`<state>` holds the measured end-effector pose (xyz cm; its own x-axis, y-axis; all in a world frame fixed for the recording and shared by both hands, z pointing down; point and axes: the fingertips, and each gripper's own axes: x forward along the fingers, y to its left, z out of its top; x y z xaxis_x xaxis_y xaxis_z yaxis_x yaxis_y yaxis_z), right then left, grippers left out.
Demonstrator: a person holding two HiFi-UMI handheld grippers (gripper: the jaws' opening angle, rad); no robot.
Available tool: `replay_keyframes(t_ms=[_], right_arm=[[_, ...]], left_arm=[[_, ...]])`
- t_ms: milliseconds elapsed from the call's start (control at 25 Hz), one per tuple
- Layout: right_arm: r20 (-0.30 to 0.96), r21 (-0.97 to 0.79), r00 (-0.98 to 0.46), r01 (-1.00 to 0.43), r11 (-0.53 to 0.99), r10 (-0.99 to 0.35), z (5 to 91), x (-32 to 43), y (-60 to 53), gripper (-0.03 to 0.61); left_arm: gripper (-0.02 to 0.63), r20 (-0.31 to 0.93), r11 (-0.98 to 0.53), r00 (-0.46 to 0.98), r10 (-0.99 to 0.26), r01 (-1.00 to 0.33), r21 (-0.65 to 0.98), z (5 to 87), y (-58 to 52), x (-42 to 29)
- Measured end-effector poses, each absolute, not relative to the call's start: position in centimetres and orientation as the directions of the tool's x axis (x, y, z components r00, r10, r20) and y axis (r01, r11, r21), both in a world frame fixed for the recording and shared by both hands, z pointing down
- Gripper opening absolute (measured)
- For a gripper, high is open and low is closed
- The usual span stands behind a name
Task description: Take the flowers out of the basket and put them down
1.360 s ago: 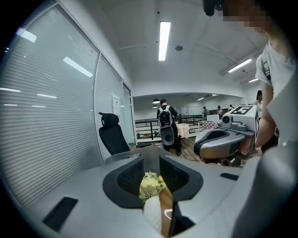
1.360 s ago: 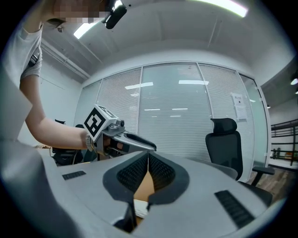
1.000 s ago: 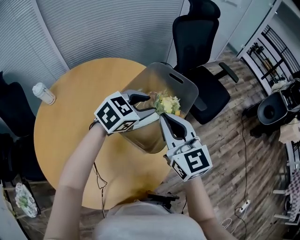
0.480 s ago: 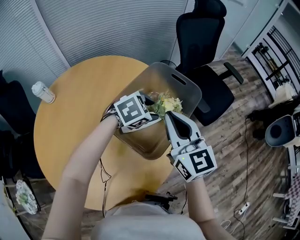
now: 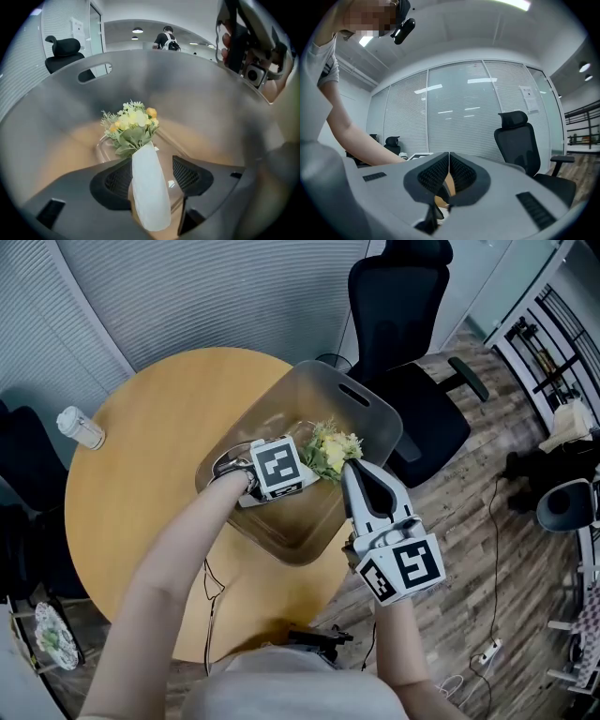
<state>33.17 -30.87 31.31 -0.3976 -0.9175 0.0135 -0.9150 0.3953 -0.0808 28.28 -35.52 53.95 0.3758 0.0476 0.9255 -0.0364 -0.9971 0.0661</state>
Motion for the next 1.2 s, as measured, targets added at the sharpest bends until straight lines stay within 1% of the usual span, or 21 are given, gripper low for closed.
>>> replay_keyframes(t_ms=[320,600,760,880,960,1080,1200], right_arm=[[-0.007,-0.095,-0.416,-0.905,0.415,-0.909,30.8,32.7,-31.1,0.026],[0.043,-0.13,-0.346,-0.932,0.338,-0.937,32.6,34.3,-32.0,0.026],[0.052,-0.134,-0.335,-0.936,0.326,-0.941,33.1,34.6,-32.5,0.026],[0.055,-0.122,-0.331,-0.939,0.323,-0.942,33.1,34.6,-32.6,0.026],[0.059,-0.121,-0.319,-0.943,0.31,-0.946,33.0,34.7,-32.6,0.026],[0.05,-0.172,-0.293,-0.944,0.28,-0.955,33.1,35.3,-32.7,0.026],[0.036,-0.232,-0.275,-0.938,0.259,-0.961,33.1,36.0,-32.8,0.026]], left_arm=[[0.291,0.952,-0.996,0.295,0.084,-0.017,0.093,57.2,-35.2,27.9],[0.291,0.96,-0.996,0.272,0.071,-0.03,0.082,58.8,-35.8,27.5],[0.291,0.96,-0.995,0.264,0.089,-0.019,0.097,59.7,-35.4,27.5],[0.293,0.966,-0.998,0.249,0.068,0.003,0.069,59.8,-35.9,27.6],[0.296,0.966,-0.997,0.245,0.078,-0.003,0.081,60.2,-36.0,27.6],[0.308,0.965,-0.993,0.238,0.11,-0.02,0.118,61.0,-35.7,27.6],[0.321,0.964,-0.992,0.241,0.117,-0.011,0.123,61.3,-35.6,27.9]])
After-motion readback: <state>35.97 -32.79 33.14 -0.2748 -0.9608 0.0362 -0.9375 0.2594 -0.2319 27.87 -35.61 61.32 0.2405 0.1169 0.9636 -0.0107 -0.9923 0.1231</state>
